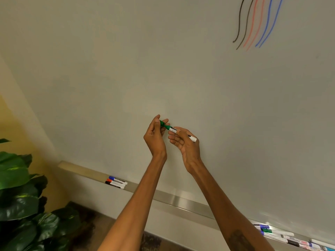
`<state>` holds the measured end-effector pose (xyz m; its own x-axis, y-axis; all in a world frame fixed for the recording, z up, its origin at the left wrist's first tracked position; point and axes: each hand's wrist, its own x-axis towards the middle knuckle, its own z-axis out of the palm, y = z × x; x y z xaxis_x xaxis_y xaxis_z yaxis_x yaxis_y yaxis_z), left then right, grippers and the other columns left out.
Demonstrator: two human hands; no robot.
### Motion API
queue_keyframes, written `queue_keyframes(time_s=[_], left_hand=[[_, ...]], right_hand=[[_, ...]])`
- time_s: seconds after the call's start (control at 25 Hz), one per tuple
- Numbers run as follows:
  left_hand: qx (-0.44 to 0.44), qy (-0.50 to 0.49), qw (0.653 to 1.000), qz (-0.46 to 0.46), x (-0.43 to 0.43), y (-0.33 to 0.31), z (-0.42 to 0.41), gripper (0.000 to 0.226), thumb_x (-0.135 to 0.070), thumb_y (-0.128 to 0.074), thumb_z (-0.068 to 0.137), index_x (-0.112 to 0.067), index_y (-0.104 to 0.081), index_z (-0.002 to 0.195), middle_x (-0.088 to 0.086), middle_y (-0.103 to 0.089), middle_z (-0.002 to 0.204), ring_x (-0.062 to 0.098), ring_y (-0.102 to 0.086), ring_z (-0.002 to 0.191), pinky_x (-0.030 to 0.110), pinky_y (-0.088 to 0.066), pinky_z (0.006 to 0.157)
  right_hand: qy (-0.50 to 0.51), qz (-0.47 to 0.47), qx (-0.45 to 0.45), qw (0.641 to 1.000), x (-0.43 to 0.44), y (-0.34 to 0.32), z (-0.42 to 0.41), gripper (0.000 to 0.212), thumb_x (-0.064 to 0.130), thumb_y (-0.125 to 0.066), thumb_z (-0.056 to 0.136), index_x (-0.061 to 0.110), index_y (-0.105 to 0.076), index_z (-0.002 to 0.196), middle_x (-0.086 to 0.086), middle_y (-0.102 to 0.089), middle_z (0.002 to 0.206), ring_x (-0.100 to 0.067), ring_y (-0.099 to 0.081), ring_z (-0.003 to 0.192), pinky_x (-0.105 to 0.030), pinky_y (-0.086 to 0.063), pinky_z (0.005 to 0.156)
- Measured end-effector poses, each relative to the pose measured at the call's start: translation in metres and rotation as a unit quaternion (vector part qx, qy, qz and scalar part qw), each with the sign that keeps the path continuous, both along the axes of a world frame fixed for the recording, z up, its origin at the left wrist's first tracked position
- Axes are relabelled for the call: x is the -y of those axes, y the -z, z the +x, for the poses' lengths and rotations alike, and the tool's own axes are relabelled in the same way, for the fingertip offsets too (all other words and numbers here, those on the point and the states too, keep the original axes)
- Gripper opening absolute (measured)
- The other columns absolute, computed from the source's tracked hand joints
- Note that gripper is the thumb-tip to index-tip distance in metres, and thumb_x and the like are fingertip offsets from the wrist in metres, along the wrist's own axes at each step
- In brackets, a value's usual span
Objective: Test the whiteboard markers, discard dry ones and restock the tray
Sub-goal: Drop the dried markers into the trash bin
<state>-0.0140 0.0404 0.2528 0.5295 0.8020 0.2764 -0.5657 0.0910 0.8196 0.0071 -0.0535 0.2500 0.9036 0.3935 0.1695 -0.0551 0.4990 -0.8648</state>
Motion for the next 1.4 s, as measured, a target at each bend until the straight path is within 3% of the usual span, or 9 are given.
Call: queue_keyframes(time_s=[0.2,0.68,0.92,1.08,1.28,1.4], left_hand=[[-0.004,-0.005,1.000,-0.004,-0.013,0.013,-0.013,0.024,-0.024,-0.050,0.104,-0.020,-0.069,0.119,0.000,-0.078,0.098,0.020,-0.073,0.098,0.033,-0.058,0.089],[-0.012,-0.014,0.997,-0.069,-0.064,0.053,-0.048,0.030,-0.023,-0.052,0.103,-0.009,-0.066,0.125,0.010,-0.076,0.103,0.027,-0.073,0.097,0.035,-0.059,0.088],[-0.051,-0.048,0.993,-0.100,-0.103,0.095,-0.076,0.028,-0.019,-0.051,0.103,-0.005,-0.065,0.123,0.013,-0.075,0.103,0.027,-0.073,0.093,0.037,-0.059,0.087],[-0.105,-0.081,0.979,-0.155,-0.134,0.130,-0.104,0.027,-0.020,-0.050,0.103,-0.008,-0.065,0.122,0.013,-0.075,0.102,0.030,-0.073,0.087,0.041,-0.059,0.085],[-0.195,-0.132,0.958,-0.165,-0.154,0.190,-0.148,0.023,-0.018,-0.051,0.103,-0.012,-0.070,0.117,0.001,-0.077,0.097,0.024,-0.071,0.088,0.037,-0.060,0.084],[-0.273,-0.130,0.935,-0.183,-0.167,0.231,-0.171,0.023,-0.015,-0.052,0.102,-0.012,-0.070,0.117,0.010,-0.073,0.110,0.027,-0.067,0.095,0.040,-0.058,0.089]], right_hand=[[-0.023,0.004,0.002,1.000,-0.022,0.009,-0.011,0.021,0.015,-0.060,0.096,0.006,-0.066,0.114,-0.016,-0.073,0.107,-0.032,-0.072,0.096,-0.035,-0.059,0.085],[-0.045,0.002,-0.021,0.999,-0.079,0.052,-0.040,0.027,0.011,-0.063,0.094,-0.004,-0.064,0.117,-0.020,-0.072,0.107,-0.037,-0.071,0.098,-0.040,-0.058,0.088],[-0.134,-0.074,-0.068,0.986,-0.112,0.093,-0.058,0.033,0.022,-0.058,0.098,0.002,-0.064,0.124,-0.020,-0.072,0.109,-0.033,-0.071,0.098,-0.038,-0.058,0.087],[-0.194,-0.142,-0.091,0.966,-0.130,0.132,-0.071,0.024,0.016,-0.057,0.098,0.004,-0.069,0.114,-0.018,-0.073,0.107,-0.035,-0.070,0.100,-0.037,-0.057,0.087],[-0.272,-0.286,-0.036,0.918,-0.151,0.172,-0.094,0.025,0.019,-0.064,0.094,0.012,-0.071,0.117,-0.006,-0.076,0.104,-0.023,-0.073,0.093,-0.030,-0.059,0.084],[-0.319,-0.343,-0.040,0.883,-0.160,0.203,-0.107,0.018,0.015,-0.067,0.092,0.014,-0.072,0.109,-0.008,-0.076,0.102,-0.023,-0.073,0.092,-0.025,-0.059,0.080]])
